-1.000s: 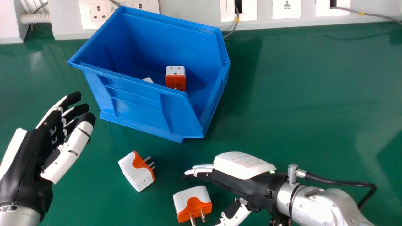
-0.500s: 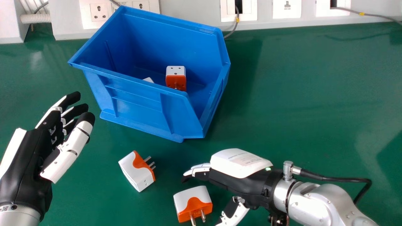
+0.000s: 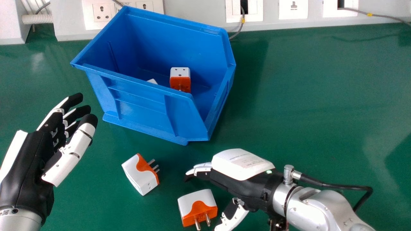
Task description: Pick all objects and put in blue box
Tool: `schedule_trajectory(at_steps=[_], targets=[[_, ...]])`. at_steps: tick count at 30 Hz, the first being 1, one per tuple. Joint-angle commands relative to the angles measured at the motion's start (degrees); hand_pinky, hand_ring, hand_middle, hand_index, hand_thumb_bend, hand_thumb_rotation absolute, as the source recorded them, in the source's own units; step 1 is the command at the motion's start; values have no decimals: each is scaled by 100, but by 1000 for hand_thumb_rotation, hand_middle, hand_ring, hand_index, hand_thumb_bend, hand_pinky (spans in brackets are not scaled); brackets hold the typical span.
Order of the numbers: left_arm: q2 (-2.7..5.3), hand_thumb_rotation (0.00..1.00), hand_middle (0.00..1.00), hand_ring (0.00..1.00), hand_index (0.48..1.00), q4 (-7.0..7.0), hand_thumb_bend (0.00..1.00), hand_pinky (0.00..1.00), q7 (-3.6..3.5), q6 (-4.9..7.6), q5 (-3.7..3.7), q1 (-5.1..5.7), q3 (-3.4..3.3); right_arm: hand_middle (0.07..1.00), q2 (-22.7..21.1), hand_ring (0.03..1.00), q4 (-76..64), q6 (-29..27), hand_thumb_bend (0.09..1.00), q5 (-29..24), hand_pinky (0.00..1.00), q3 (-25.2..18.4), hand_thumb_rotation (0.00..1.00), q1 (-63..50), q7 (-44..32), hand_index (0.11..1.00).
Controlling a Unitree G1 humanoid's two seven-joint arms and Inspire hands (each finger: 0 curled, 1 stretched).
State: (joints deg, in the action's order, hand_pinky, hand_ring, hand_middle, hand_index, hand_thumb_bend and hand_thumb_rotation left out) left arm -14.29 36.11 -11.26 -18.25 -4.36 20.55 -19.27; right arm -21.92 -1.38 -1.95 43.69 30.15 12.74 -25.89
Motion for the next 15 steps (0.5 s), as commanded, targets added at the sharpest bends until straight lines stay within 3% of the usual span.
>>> schedule_trajectory(at_steps=[1, 15], targets=[[-60, 599, 879, 854, 897, 101, 350, 761, 29, 20, 16, -48, -7, 885, 2, 856, 6, 66, 605, 73, 744, 26, 217, 0, 6, 837], [-56, 599, 879, 855, 897, 138, 351, 761, 25, -30, -15, -59, -5, 884, 115, 855, 107, 105, 607, 165, 746, 134, 219, 4, 60, 832]])
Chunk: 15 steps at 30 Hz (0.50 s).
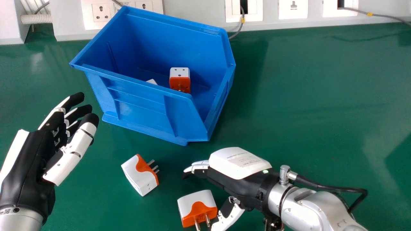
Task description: Pick all objects and put in blue box
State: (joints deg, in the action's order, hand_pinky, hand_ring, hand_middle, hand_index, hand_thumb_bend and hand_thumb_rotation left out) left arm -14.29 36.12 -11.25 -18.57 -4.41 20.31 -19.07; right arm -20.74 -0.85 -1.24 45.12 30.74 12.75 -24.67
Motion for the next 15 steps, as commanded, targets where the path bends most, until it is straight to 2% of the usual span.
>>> schedule_trajectory(at_steps=[1, 7, 15], targets=[[-55, 599, 879, 855, 897, 148, 351, 761, 26, -5, -8, -35, -22, 884, -1, 855, 56, 32, 608, 39, 746, 84, 222, 6, -57, 832], [-56, 599, 879, 855, 897, 219, 351, 761, 27, -84, -17, -55, -16, 883, 4, 853, 25, 81, 611, 57, 745, 121, 232, -27, -69, 831], [-71, 598, 879, 855, 896, 177, 352, 761, 20, -95, -17, -99, -23, 883, -13, 850, -69, 98, 609, 76, 741, 160, 236, -56, -93, 831]])
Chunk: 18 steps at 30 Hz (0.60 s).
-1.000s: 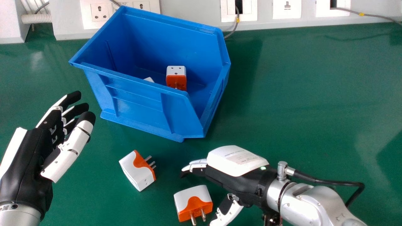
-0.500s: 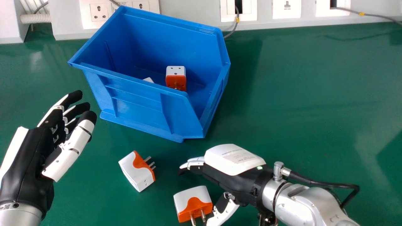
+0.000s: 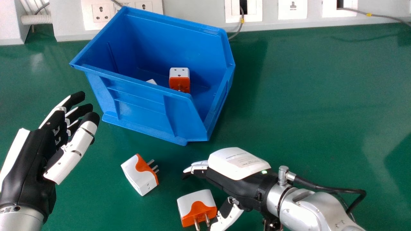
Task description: Pick all objects and put in blue box
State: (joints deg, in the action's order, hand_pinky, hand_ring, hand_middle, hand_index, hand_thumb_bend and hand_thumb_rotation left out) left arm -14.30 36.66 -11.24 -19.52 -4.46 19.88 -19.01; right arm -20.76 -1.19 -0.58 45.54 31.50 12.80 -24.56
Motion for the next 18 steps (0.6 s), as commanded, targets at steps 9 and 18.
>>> schedule_trajectory(at_steps=[9, 18], targets=[[-85, 598, 880, 856, 894, 129, 354, 762, 28, -70, 6, -111, -19, 877, 12, 846, -8, -16, 609, 25, 731, 153, 239, -67, -71, 830], [-88, 593, 880, 855, 898, 119, 348, 762, 34, -146, 10, -187, 1, 872, -18, 826, -67, -138, 608, -79, 716, 201, 243, -161, -46, 825]])
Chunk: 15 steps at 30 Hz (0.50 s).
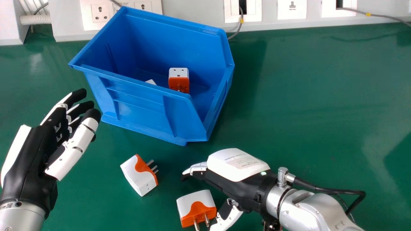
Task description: Pick all objects and put in blue box
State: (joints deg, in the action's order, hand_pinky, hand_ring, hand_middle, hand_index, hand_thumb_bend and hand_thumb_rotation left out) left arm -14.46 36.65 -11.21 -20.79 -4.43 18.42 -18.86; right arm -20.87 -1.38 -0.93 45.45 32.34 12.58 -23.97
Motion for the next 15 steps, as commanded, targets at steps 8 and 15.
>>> schedule_trajectory(at_steps=[8, 15], targets=[[-91, 589, 881, 854, 901, 106, 345, 762, 27, -52, 17, -82, -19, 865, -75, 813, -145, -207, 596, 4, 697, 213, 241, -220, -111, 819], [-99, 588, 881, 854, 900, 92, 346, 762, 25, -51, 24, -106, -28, 863, -48, 816, -214, -165, 580, -34, 689, 271, 249, -319, -163, 814]])
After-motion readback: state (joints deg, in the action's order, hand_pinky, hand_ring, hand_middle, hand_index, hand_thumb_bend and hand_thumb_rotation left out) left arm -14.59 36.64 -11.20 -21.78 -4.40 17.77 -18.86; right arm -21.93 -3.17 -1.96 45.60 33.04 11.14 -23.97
